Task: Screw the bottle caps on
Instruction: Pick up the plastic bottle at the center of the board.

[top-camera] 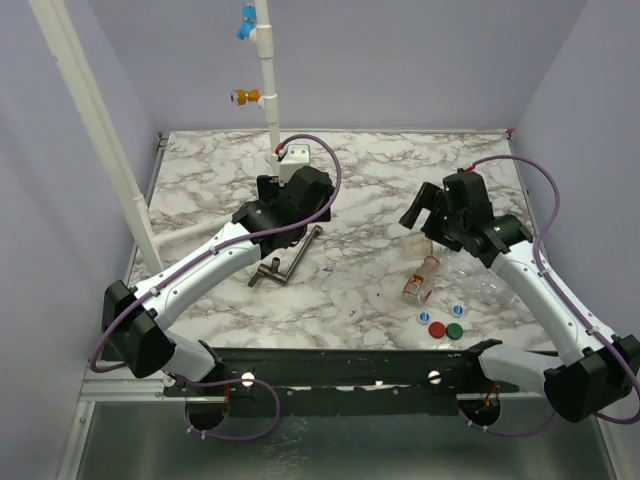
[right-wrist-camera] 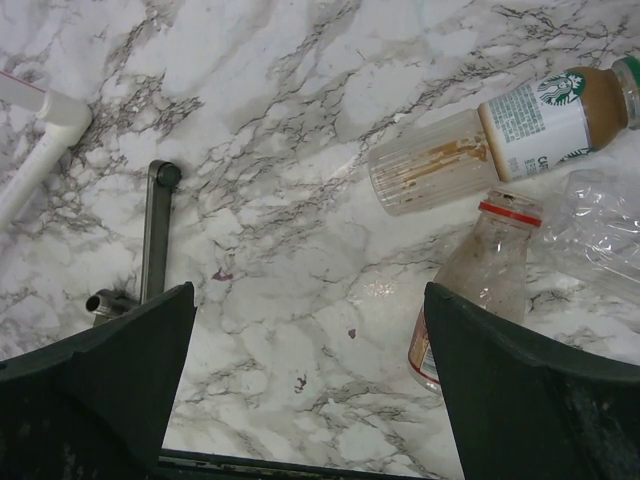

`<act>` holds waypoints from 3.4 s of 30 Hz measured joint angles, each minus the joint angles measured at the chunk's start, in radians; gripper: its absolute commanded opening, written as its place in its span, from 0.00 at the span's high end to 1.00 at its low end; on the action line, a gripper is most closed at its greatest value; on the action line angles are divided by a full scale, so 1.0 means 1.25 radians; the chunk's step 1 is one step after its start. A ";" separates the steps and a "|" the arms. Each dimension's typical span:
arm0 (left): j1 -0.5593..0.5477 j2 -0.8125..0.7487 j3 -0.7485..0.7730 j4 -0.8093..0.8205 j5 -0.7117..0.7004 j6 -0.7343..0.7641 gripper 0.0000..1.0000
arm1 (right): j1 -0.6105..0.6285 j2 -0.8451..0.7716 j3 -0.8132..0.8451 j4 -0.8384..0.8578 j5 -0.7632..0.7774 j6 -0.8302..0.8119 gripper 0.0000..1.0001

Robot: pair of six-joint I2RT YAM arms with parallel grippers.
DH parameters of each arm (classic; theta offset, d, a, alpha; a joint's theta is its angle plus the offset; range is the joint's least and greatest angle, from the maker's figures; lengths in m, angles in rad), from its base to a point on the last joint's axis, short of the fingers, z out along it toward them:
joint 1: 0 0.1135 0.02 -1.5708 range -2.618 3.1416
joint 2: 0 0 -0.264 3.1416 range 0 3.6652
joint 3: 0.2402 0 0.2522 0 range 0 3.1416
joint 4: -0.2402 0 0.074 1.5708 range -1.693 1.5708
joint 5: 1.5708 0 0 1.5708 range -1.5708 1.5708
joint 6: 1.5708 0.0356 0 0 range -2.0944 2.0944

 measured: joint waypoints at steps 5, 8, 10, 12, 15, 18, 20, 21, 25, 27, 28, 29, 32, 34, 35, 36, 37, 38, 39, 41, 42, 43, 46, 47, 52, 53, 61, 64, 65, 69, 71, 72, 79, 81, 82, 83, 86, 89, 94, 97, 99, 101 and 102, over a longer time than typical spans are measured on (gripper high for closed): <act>0.000 -0.009 -0.020 0.011 0.039 0.003 0.01 | 0.000 0.000 -0.018 -0.013 0.023 0.023 0.00; 0.000 -0.009 -0.021 0.023 0.084 0.002 0.01 | 0.000 -0.003 -0.045 -0.028 0.031 0.041 0.00; 0.000 -0.009 -0.022 0.034 0.109 0.000 0.01 | 0.000 -0.008 -0.068 -0.041 0.032 0.055 0.00; 0.000 -0.009 -0.026 0.047 0.126 -0.002 0.01 | 0.000 -0.017 -0.093 -0.051 0.031 0.072 0.00; -0.002 -0.010 -0.044 0.074 0.145 -0.012 0.01 | 0.000 -0.032 -0.129 -0.072 0.032 0.100 0.00; -0.003 -0.016 -0.081 0.110 0.160 -0.015 0.01 | 0.000 -0.042 -0.157 -0.092 0.031 0.128 0.00; -0.004 -0.023 -0.114 0.137 0.176 -0.014 0.01 | 0.000 -0.047 -0.174 -0.096 0.031 0.143 0.00; -0.004 -0.026 -0.124 0.147 0.180 -0.014 0.01 | 0.000 -0.047 -0.180 -0.098 0.032 0.150 0.00; -0.005 -0.048 -0.171 0.199 0.218 -0.009 0.01 | 0.000 -0.045 -0.197 -0.098 0.032 0.169 0.00; -0.005 -0.055 -0.176 0.221 0.227 -0.007 0.01 | 0.000 -0.040 -0.205 -0.095 0.032 0.176 0.00; -0.005 -0.057 -0.176 0.232 0.240 -0.005 0.01 | 0.000 -0.035 -0.212 -0.090 0.032 0.180 0.00; -0.005 -0.057 -0.176 0.240 0.246 -0.004 0.01 | 0.000 -0.030 -0.221 -0.085 0.032 0.182 0.00; -0.005 -0.058 -0.176 0.259 0.269 0.000 0.01 | 0.000 -0.013 -0.256 -0.067 0.032 0.189 0.01; -0.005 -0.058 -0.176 0.266 0.285 0.001 0.01 | 0.000 0.003 -0.278 -0.056 0.032 0.195 0.04; -0.005 -0.058 -0.176 0.268 0.289 0.001 0.01 | 0.000 0.013 -0.287 -0.049 0.032 0.197 0.06; -0.005 -0.058 -0.176 0.271 0.295 0.001 0.01 | 0.000 0.023 -0.294 -0.041 0.031 0.198 0.08; -0.005 -0.058 -0.176 0.272 0.296 0.001 0.01 | 0.000 0.029 -0.299 -0.034 0.031 0.200 0.11; -0.005 -0.058 -0.177 0.273 0.299 0.001 0.01 | 0.000 0.036 -0.306 -0.022 0.031 0.202 0.16; -0.005 -0.059 -0.177 0.274 0.299 0.000 0.01 | 0.000 0.041 -0.313 -0.009 0.031 0.203 0.20; -0.005 -0.060 -0.183 0.281 0.299 0.000 0.01 | 0.000 0.052 -0.324 0.017 0.031 0.207 0.29; -0.005 -0.062 -0.187 0.283 0.299 0.000 0.01 | 0.000 0.059 -0.329 0.028 0.030 0.209 0.32; -0.005 -0.064 -0.193 0.284 0.299 -0.002 0.01 | 0.000 0.067 -0.333 0.040 0.027 0.210 0.37; 0.000 -0.071 -0.205 0.287 0.299 -0.015 0.01 | 0.000 0.083 -0.338 0.066 0.019 0.214 0.50; 0.002 -0.073 -0.210 0.289 0.299 -0.021 0.01 | 0.000 0.083 -0.338 0.072 0.017 0.212 0.52; 0.018 -0.081 -0.231 0.295 0.313 -0.053 0.01 | 0.000 0.077 -0.338 0.082 -0.002 0.196 0.57; 0.023 -0.083 -0.235 0.297 0.322 -0.061 0.01 | 0.000 0.068 -0.337 0.083 -0.011 0.188 0.58; 0.048 -0.085 -0.249 0.334 0.440 -0.132 0.01 | 0.009 -0.078 -0.280 0.125 -0.149 0.109 0.58; 0.058 -0.087 -0.260 0.376 0.498 -0.159 0.01 | 0.012 -0.120 -0.269 0.191 -0.222 0.079 0.58; 0.062 -0.090 -0.268 0.396 0.523 -0.171 0.01 | 0.012 -0.128 -0.269 0.216 -0.247 0.071 0.58; 0.087 -0.097 -0.304 0.486 0.610 -0.220 0.01 | 0.013 -0.135 -0.274 0.338 -0.356 0.052 0.58; 0.097 -0.097 -0.314 0.523 0.649 -0.244 0.01 | 0.014 -0.135 -0.286 0.403 -0.406 0.049 0.58; 0.102 -0.097 -0.316 0.532 0.661 -0.252 0.01 | 0.014 -0.135 -0.293 0.441 -0.431 0.048 0.58; 0.111 -0.096 -0.316 0.620 0.760 -0.287 0.02 | 0.014 -0.122 -0.305 0.619 -0.560 0.047 0.58; 0.111 -0.091 -0.316 0.648 0.795 -0.294 0.03 | 0.015 -0.108 -0.305 0.656 -0.588 0.048 0.58; 0.111 -0.087 -0.316 0.657 0.808 -0.298 0.03 | 0.018 -0.099 -0.305 0.674 -0.602 0.048 0.58; 0.111 -0.082 -0.316 0.664 0.815 -0.301 0.04 | 0.019 -0.090 -0.305 0.690 -0.615 0.048 0.58; 0.111 -0.060 -0.316 0.688 0.843 -0.309 0.10 | 0.027 -0.063 -0.305 0.718 -0.644 0.048 0.58; 0.111 -0.037 -0.316 0.702 0.860 -0.318 0.20 | 0.035 -0.049 -0.304 0.731 -0.661 0.047 0.58; 0.111 -0.025 -0.309 0.724 0.870 -0.332 0.63 | 0.042 -0.035 -0.289 0.721 -0.664 0.034 0.37; 0.105 -0.025 -0.299 0.736 0.873 -0.331 0.80 | 0.045 -0.035 -0.278 0.698 -0.652 0.019 0.17; 0.107 -0.025 -0.298 0.736 0.867 -0.327 0.81 | 0.045 -0.037 -0.269 0.688 -0.646 0.009 0.11; 0.108 -0.025 -0.298 0.732 0.857 -0.318 0.81 | 0.045 -0.040 -0.268 0.685 -0.644 0.002 0.10; 0.110 -0.025 -0.297 0.728 0.851 -0.313 0.81 | 0.045 -0.042 -0.268 0.682 -0.642 0.002 0.10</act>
